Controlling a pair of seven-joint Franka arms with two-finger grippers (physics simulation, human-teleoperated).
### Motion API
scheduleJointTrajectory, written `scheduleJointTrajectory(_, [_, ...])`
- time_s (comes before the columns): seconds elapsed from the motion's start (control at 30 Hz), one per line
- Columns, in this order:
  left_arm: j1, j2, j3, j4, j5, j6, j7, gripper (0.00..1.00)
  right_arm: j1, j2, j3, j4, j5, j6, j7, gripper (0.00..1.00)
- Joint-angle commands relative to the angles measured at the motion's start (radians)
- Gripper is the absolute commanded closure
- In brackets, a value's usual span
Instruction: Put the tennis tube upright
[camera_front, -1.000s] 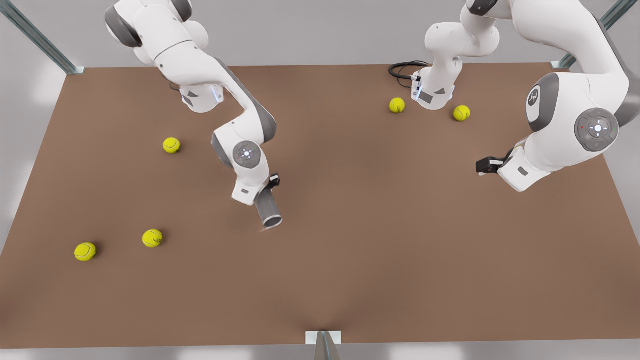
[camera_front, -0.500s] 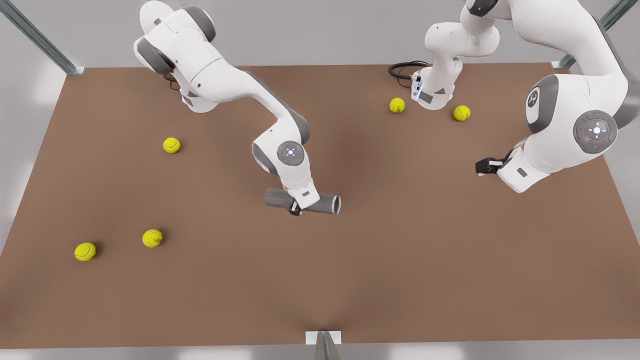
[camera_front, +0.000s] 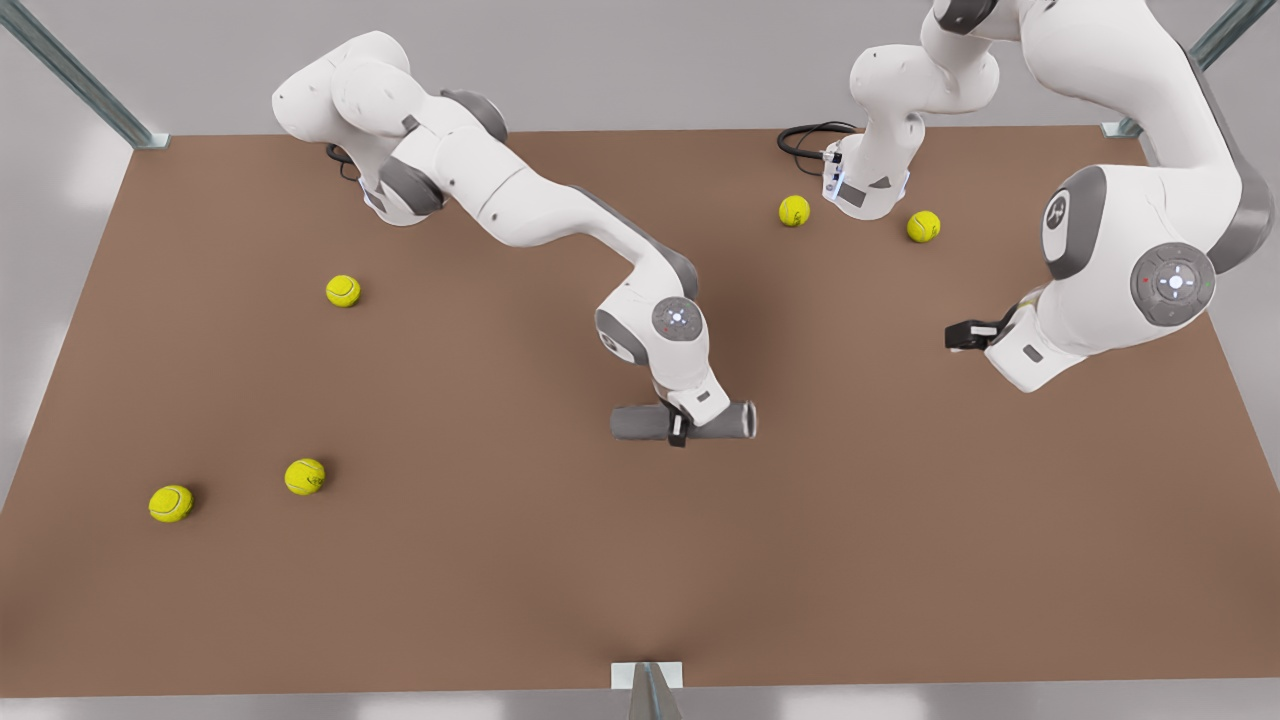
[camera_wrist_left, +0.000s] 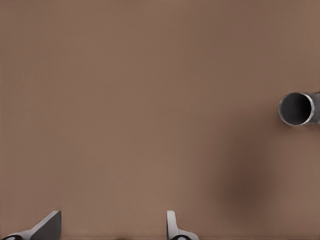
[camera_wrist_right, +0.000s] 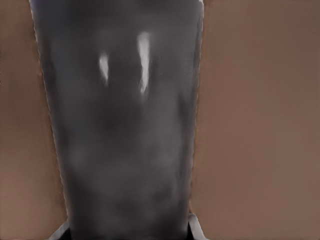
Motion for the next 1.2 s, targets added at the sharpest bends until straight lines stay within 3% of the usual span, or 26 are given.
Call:
scheduleJointTrajectory(0.0, [0.0, 0.0, 0.0, 0.0, 0.0, 0.0, 0.002, 0.0, 0.0, 0.0, 0.0, 0.0, 0.0, 0.0, 0.0, 0.0])
scheduleJointTrajectory(0.13, [0.0, 0.003, 0.0, 0.0, 0.0, -0.001, 0.0, 0.0, -0.012, -0.017, 0.002, 0.003, 0.005, -0.02, 0.0, 0.0])
scheduleJointTrajectory(0.2, [0.0, 0.003, 0.0, -0.002, 0.0, -0.001, 0.0, 0.0, -0.093, -0.159, -0.005, -0.001, 0.049, -0.26, 0.017, 0.0])
scheduleJointTrajectory(0.3, [0.0, 0.023, 0.0, -0.002, -0.014, 0.005, -0.009, 0.0, -0.429, -0.474, 0.002, -0.034, 0.057, -0.641, 0.297, 0.0])
scheduleJointTrajectory(0.37, [0.063, 0.14, 0.008, 0.001, -0.33, 0.075, -0.075, 0.0, -0.598, -0.616, 0.0, -0.125, 0.052, -0.765, 0.554, 0.0])
scheduleJointTrajectory(0.4, [0.097, 0.264, 0.018, 0.001, -0.589, 0.144, -0.104, 0.0, -0.684, -0.811, 0.005, -0.403, 0.052, -0.638, 0.594, 0.0])
scheduleJointTrajectory(0.43, [0.129, 0.362, 0.023, 0.001, -0.725, 0.158, -0.098, 0.0, -0.733, -0.859, 0.008, -0.482, 0.06, -0.617, 0.595, 0.0])
scheduleJointTrajectory(0.5, [0.141, 0.479, 0.023, 0.003, -0.943, 0.221, -0.011, 0.0, -0.851, -0.879, 0.011, -0.494, 0.143, -0.6, 0.557, 0.0])
scheduleJointTrajectory(0.57, [0.166, 0.591, 0.021, 0.001, -1.115, 0.224, 0.294, 0.0, -0.862, -0.878, 0.009, -0.495, 0.071, -0.571, 0.557, 0.0])
scheduleJointTrajectory(0.63, [0.16, 0.675, 0.009, 0.003, -1.183, 0.284, 0.56, 0.0, -0.848, -0.867, 0.009, -0.505, 0.065, -0.578, 0.6, 0.0])
scheduleJointTrajectory(0.67, [0.158, 0.689, -0.043, 0.003, -1.184, 0.357, 0.591, 0.0, -0.844, -0.85, 0.009, -0.509, 0.06, -0.583, 0.763, 0.0])
scheduleJointTrajectory(0.73, [0.144, 0.721, -0.066, 0.003, -1.204, 0.405, 0.627, 0.0, -0.787, -0.824, 0.011, -0.503, -0.08, -0.583, 0.733, 0.0])
scheduleJointTrajectory(1.03, [0.117, 0.671, -0.066, -0.161, -1.239, 0.419, 0.698, 0.0, -0.848, -0.821, 0.009, -0.483, -0.043, -0.604, 0.63, 0.0])
scheduleJointTrajectory(1.17, [0.072, 0.672, -0.066, -0.164, -1.305, 0.422, 0.696, 0.0, -0.851, -0.821, 0.009, -0.483, -0.04, -0.617, 0.629, 0.0])
